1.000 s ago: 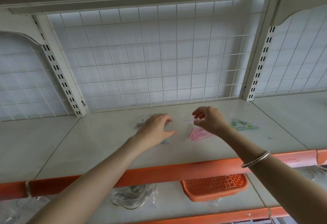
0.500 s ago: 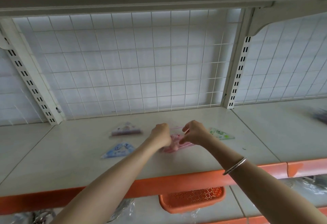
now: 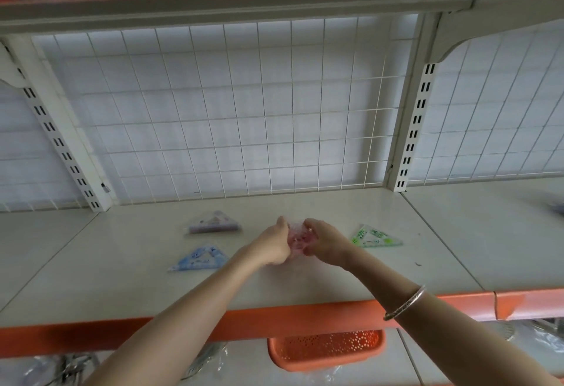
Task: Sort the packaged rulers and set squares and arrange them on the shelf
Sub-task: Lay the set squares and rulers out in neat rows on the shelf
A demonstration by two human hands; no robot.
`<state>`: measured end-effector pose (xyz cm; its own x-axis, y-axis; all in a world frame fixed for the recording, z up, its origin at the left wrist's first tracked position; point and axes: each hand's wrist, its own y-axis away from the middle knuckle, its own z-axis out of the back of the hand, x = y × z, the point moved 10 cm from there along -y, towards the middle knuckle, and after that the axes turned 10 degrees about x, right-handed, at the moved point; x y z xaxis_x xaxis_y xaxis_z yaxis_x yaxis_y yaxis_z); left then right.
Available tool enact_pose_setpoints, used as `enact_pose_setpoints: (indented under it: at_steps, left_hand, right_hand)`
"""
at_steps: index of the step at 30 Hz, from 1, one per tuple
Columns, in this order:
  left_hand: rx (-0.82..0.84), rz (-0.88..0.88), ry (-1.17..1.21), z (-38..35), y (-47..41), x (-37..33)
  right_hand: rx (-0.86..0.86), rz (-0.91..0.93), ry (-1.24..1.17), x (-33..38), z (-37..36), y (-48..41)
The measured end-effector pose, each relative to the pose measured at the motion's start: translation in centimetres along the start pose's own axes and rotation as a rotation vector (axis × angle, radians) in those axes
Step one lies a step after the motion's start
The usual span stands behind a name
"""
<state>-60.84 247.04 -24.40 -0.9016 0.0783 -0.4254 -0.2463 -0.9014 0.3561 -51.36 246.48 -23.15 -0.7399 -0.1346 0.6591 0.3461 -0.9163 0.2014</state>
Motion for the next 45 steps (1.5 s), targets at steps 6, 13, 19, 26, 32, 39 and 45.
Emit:
enact_pose_setpoints:
  at_steps: [6, 13, 19, 26, 32, 39, 45]
  left_hand:
    - [-0.052, -0.133, 0.183, 0.5, 0.4, 0.3]
    - [-0.144, -0.219, 0.359, 0.5, 0.5, 0.1]
    - [-0.161, -0.252, 0.219, -0.7, 0.9, -1.4]
    - [-0.183, -0.257, 0.27, -0.7, 1.0, -0.3]
    - [-0.339, -0.265, 0.112, 1.1, 2.2, 0.5]
    - [-0.511, -0.198, -0.291, 0.6, 3.2, -0.5]
    - [-0.489, -0.149, -0.495, -0.1, 3.6, -1.5]
  right_hand:
    - [-0.047, 0.113, -0.011, 1.1, 0.3, 0.3]
    - [-0.06, 0.113, -0.101, 0.9, -0.4, 0.4]
    - [-0.043, 0.214, -0.039, 1.6, -1.5, 0.7]
    - [-0.098, 0.163, 0.064, 0.7, -1.7, 0.8]
    - [-0.229, 0.168, 0.111, 0.5, 0.8, 0.9]
    - [-0.31, 0.229, 0.167, 0.9, 0.4, 1.6]
    - [-0.299, 0.219, 0.247, 1.4, 0.1, 1.5]
